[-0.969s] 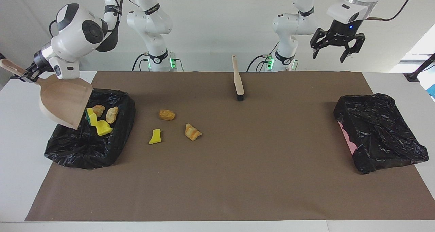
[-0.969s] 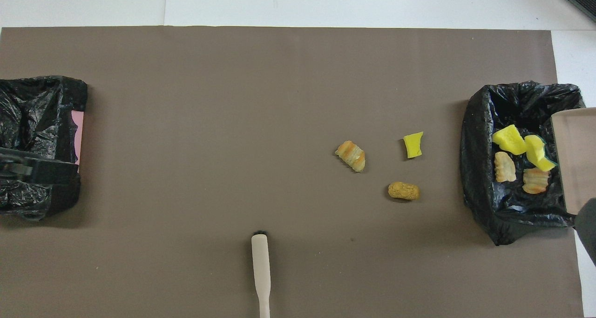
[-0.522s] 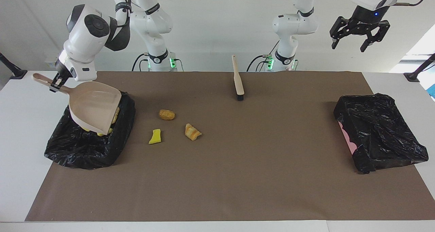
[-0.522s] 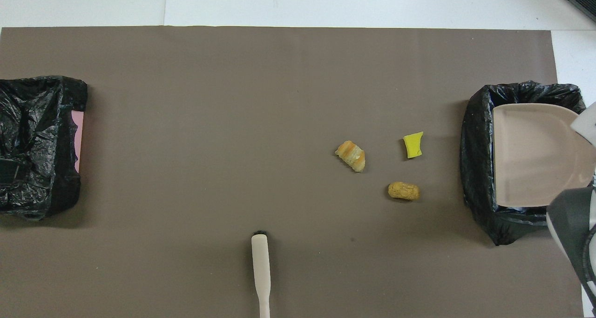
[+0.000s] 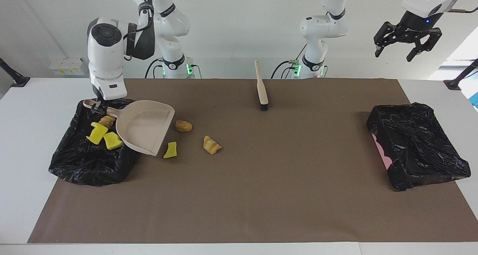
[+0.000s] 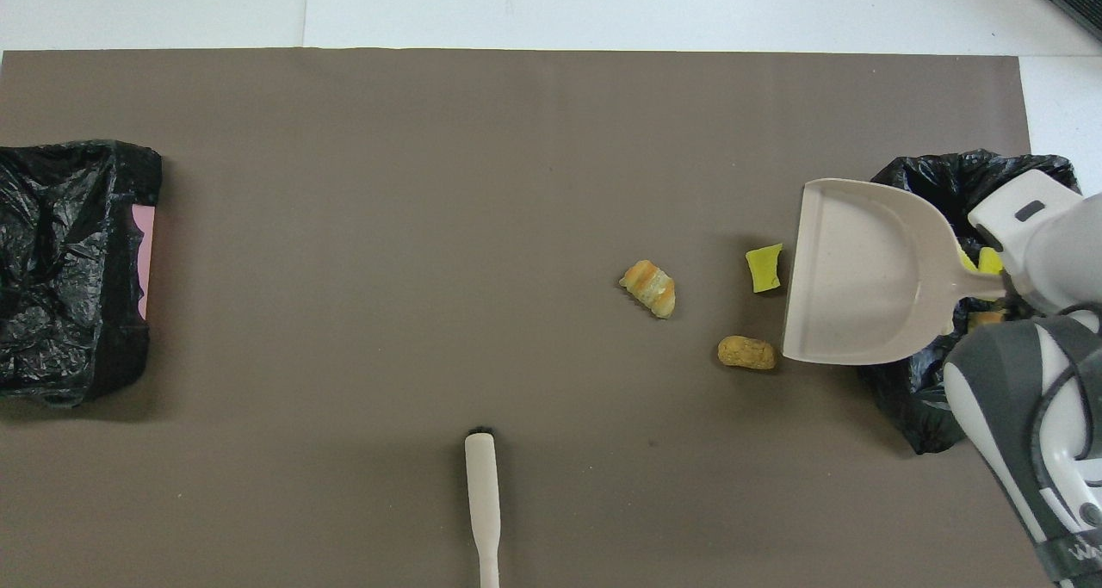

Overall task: Sweep and dump trash in bin
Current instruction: 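Bring the empty dustpan back to the table center with the right gripper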

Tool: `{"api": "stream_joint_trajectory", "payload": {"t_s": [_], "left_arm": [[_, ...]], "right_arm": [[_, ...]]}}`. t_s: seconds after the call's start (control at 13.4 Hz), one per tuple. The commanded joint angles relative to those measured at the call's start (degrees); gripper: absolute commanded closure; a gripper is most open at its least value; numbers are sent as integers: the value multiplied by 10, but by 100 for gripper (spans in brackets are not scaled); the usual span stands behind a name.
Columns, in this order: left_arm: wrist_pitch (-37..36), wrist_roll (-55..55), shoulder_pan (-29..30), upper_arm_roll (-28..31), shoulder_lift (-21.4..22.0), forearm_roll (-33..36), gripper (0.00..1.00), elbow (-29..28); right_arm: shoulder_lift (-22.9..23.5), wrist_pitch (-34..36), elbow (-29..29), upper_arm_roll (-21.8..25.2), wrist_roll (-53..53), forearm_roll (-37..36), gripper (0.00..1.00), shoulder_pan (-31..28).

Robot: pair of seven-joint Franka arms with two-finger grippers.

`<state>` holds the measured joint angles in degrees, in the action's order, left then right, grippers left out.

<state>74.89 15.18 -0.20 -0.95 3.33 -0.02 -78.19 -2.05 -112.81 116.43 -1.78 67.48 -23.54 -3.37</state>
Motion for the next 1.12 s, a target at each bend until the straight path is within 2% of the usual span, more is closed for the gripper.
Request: {"api": "stream_joint_trajectory", "payload": {"t_s": [0.0, 0.15, 0.37, 0.52, 0.75, 0.97, 1.04], "left_arm": [[-13, 16, 7, 3, 19, -5, 0, -12], [-12, 14, 7, 3, 19, -5, 0, -12], [-12, 13, 7, 3, 19, -5, 0, -12], [-12, 13, 7, 3, 19, -5, 0, -12], [-12, 13, 7, 3, 19, -5, 0, -12], [-12, 13, 7, 3, 19, -5, 0, -12], [-12, 13, 7, 3, 19, -5, 0, -12]], "right_arm": [[29, -11, -2, 1, -80, 57, 100, 35], [32, -20, -2, 1, -176, 67, 100, 63], [36, -21, -2, 1, -316, 125, 100, 105], [45, -20, -2, 1, -461, 151, 100, 138], [84, -18, -33, 1, -631, 200, 100, 187], [141, -15, -90, 1, -796, 266, 100, 256], [172, -14, -122, 1, -848, 281, 100, 283]]}}
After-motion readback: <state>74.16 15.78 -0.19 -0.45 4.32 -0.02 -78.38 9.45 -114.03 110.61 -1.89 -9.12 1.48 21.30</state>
